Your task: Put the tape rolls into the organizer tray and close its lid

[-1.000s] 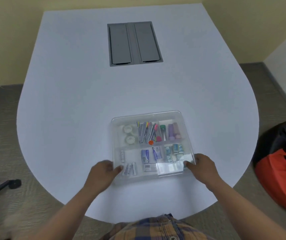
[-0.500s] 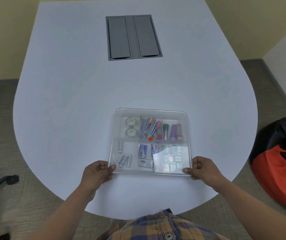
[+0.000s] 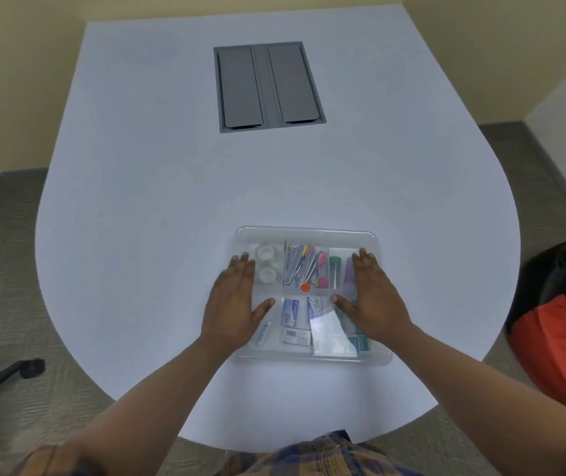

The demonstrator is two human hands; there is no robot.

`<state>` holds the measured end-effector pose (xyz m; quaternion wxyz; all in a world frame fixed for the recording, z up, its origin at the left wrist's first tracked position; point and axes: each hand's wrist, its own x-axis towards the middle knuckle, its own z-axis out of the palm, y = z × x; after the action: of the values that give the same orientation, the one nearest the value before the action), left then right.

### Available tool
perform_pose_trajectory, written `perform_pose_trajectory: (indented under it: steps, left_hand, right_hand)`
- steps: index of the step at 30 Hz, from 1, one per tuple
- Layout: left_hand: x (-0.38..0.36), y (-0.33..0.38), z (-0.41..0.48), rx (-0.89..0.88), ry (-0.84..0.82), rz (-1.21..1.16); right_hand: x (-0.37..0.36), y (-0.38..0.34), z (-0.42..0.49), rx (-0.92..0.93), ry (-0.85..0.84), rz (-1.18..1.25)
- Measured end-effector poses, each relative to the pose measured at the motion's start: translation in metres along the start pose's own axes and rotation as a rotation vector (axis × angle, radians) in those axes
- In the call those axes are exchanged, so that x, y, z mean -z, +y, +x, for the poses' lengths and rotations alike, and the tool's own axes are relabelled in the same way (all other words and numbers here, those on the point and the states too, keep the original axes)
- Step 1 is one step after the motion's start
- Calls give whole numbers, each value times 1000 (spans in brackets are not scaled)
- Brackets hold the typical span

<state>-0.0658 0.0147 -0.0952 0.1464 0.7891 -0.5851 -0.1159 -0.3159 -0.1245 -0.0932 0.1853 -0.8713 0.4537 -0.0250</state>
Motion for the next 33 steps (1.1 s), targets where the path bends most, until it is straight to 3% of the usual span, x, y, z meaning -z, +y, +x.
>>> perform_pose_trajectory:
  steps: [4, 11, 20, 27, 33]
  left_hand:
    - [-17, 3, 6, -50, -143, 85]
    - [-28, 1, 3, -49, -79, 180]
    - [-29, 2, 4, -34, -112, 219]
    - [-16, 7, 6, -23, -189, 216]
    - [18, 12, 25, -65, -99, 217]
  right_hand:
    - [-13, -9, -5, 0, -1, -91]
    - [-25, -6, -8, -17, 44, -178]
    - [-28, -5, -7, -32, 4, -214]
    - [-12, -10, -5, -13, -84, -201]
    - [25, -13, 18, 58, -41, -189]
